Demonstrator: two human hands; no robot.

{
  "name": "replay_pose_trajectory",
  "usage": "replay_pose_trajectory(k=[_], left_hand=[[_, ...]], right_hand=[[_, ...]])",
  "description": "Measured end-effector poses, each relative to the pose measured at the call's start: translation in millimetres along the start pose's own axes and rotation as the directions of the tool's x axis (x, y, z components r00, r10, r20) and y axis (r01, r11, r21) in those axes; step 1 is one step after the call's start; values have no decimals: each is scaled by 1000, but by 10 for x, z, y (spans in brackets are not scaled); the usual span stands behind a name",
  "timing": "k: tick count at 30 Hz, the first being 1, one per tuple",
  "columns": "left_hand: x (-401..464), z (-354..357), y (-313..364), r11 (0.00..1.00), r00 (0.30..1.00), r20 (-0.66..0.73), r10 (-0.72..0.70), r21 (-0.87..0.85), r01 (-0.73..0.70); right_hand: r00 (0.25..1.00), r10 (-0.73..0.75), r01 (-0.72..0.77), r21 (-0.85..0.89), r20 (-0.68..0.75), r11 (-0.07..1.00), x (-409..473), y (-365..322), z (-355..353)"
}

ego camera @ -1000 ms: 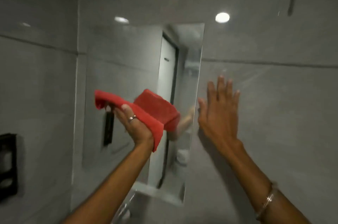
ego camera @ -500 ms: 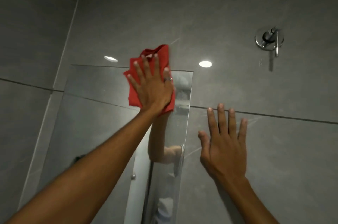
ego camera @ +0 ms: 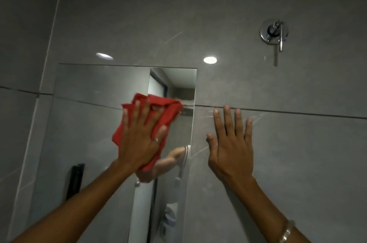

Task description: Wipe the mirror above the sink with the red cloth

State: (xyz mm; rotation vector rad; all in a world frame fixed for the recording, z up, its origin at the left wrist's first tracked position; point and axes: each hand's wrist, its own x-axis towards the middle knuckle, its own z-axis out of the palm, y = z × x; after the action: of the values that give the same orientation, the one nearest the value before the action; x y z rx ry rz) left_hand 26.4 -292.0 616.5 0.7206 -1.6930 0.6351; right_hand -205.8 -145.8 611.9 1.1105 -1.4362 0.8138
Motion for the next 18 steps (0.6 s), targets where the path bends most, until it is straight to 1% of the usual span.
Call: replay_pose_trajectory(k=[3,5,6,8,11,14,16,18], left_hand=[[681,-185,34,970,969,-70,-238,-61,234],[1095,-281,179,950,946,-97,-309,-78,302],[1241,-298,272,952,948,-99,-301,-80,294],[1351,-276,477,978,973,-102,-207,-61,202],[1142,-196,757,997,991,-111,-68,-37,65],[551,-11,929,999,994,-109,-23,-50,18],[20,153,993,999,994,-107,0,-52,-6],[-633,340,1046,999,996,-92,10,-43,-14]], right_hand=[[1000,2,-2,9,-10,1000,3,5,18],[1000,-3,3,1,-25,1000,-5,6,28],[1000,-5,5,-9,-29,1000,-5,5,38],[999,-6,6,-16,-40,1000,-5,4,53],[998,0,-1,-21,-58,1000,-37,-13,60],[997,-2,2,-3,-79,1000,-249,-30,96],[997,-7,8,18,-81,1000,-481,-28,135],[999,3,-2,19,-52,1000,-805,-42,166]])
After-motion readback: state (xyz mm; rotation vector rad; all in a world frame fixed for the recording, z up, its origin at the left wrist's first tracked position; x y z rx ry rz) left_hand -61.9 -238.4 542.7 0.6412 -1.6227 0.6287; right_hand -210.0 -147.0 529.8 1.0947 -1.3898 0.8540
